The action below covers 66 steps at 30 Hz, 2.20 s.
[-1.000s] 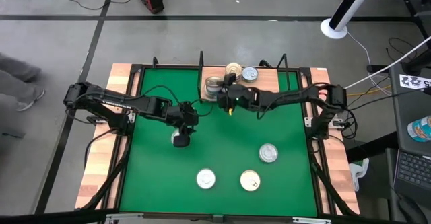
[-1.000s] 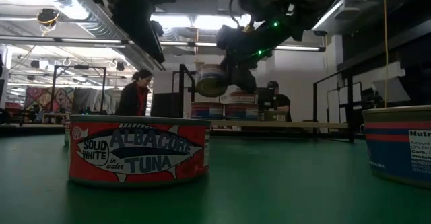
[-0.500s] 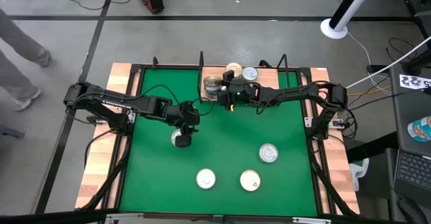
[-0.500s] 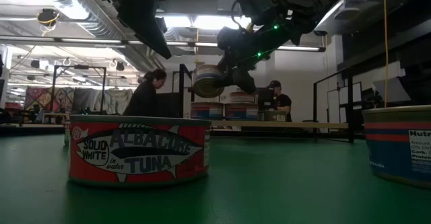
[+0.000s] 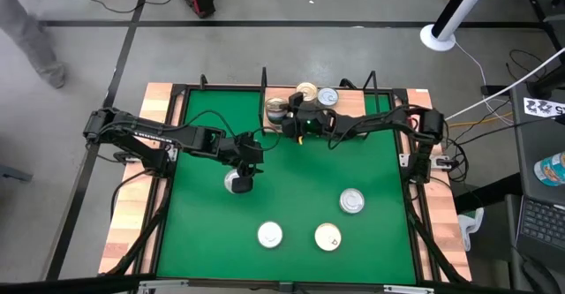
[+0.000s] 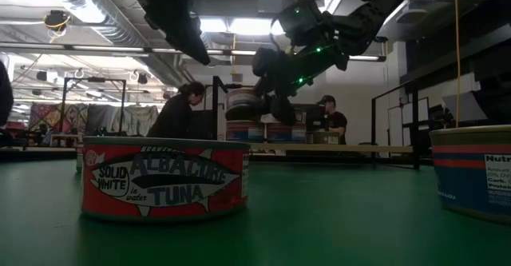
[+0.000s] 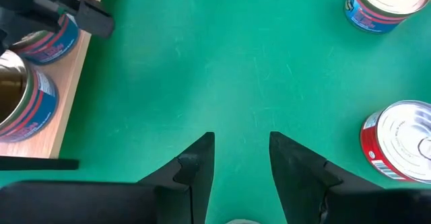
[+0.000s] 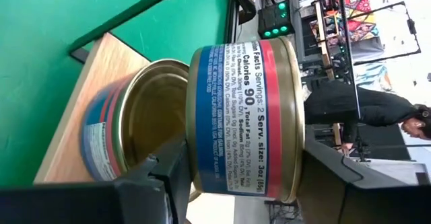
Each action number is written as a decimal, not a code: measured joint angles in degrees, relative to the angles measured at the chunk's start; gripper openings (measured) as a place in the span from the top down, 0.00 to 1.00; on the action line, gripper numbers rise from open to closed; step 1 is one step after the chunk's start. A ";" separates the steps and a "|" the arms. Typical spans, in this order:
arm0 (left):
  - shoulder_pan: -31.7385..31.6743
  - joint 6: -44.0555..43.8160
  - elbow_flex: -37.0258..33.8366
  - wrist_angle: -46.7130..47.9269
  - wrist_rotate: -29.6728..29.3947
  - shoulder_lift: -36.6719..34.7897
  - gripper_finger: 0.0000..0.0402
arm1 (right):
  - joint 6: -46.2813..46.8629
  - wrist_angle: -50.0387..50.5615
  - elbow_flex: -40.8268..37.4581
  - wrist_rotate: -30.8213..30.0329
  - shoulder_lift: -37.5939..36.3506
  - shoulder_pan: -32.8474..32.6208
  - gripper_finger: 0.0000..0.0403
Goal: Stack canned seafood by type on shelf
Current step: Stack the blue tuna can on top of the blue can on the shelf
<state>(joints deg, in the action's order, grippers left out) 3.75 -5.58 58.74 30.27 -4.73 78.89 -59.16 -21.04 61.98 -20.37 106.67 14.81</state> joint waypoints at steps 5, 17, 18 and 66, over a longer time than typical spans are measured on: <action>0.00 0.64 0.00 0.03 0.00 0.00 0.66 | -0.17 0.07 0.02 -0.49 0.33 -0.13 0.51; 0.00 1.14 0.00 0.10 0.00 0.00 0.66 | -0.15 0.47 0.02 -0.58 0.46 -0.13 0.43; 0.00 1.14 0.00 0.10 0.00 0.00 0.66 | -0.15 0.50 0.02 -0.58 0.46 -0.13 0.42; -0.02 1.11 0.00 0.12 0.02 0.00 0.66 | -0.28 28.06 11.90 -2.04 0.46 -0.17 0.34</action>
<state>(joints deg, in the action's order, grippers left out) 3.73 -4.47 58.74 30.39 -4.71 78.89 -59.44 7.02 73.87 -22.41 107.13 14.63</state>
